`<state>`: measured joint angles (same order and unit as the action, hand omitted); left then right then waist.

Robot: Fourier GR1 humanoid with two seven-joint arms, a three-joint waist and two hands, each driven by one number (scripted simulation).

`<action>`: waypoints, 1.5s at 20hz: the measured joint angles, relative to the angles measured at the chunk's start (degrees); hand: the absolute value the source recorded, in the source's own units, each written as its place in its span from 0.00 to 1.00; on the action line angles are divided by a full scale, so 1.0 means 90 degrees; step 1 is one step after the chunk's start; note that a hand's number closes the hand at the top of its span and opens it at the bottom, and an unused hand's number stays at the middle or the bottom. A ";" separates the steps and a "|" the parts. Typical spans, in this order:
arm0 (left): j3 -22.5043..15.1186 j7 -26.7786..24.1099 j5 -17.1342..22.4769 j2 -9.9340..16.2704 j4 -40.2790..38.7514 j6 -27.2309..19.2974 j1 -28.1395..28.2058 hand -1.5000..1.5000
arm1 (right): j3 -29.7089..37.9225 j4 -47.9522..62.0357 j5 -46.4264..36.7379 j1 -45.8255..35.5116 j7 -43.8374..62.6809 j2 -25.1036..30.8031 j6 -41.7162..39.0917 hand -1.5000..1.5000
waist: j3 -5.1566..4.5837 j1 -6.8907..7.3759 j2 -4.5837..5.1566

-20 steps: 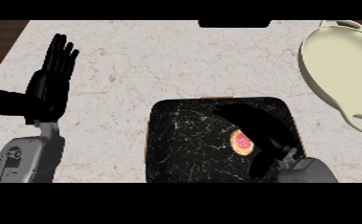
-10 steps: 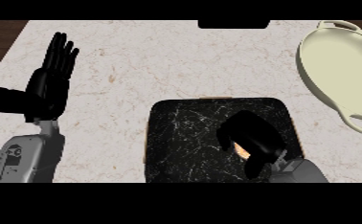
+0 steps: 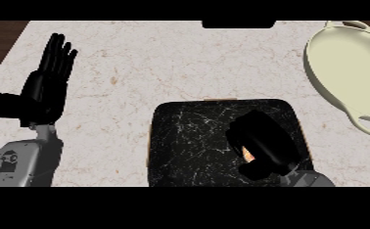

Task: Pick the cupcake from the tray and place it in the pot

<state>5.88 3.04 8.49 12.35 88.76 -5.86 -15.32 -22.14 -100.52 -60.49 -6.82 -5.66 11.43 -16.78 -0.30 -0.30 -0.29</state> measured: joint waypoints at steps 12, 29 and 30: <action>0.0019 -0.0039 -0.0121 -0.0078 -0.0085 -0.0027 -0.0023 0.50 | -0.1139 -0.2021 -0.1531 0.1056 0.2047 -0.0919 0.0335 1.00 | 0.0029 -0.0044 0.0006; 0.0001 -0.0006 -0.0145 -0.0138 0.0043 0.0016 0.0029 0.50 | 0.3667 -0.2991 0.0422 -0.0196 0.2125 -0.0017 0.0252 1.00 | 0.0036 0.0004 0.0033; -0.0025 0.0009 -0.0160 -0.0165 0.0061 0.0003 0.0035 0.50 | 0.3997 -0.2779 0.0639 -0.0308 0.2029 0.0173 0.0190 1.00 | 0.0037 0.0008 0.0033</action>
<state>5.65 3.13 7.05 10.87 89.31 -5.83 -15.01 13.83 -125.53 -54.74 -9.59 12.60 12.98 -15.07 0.03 -0.23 0.01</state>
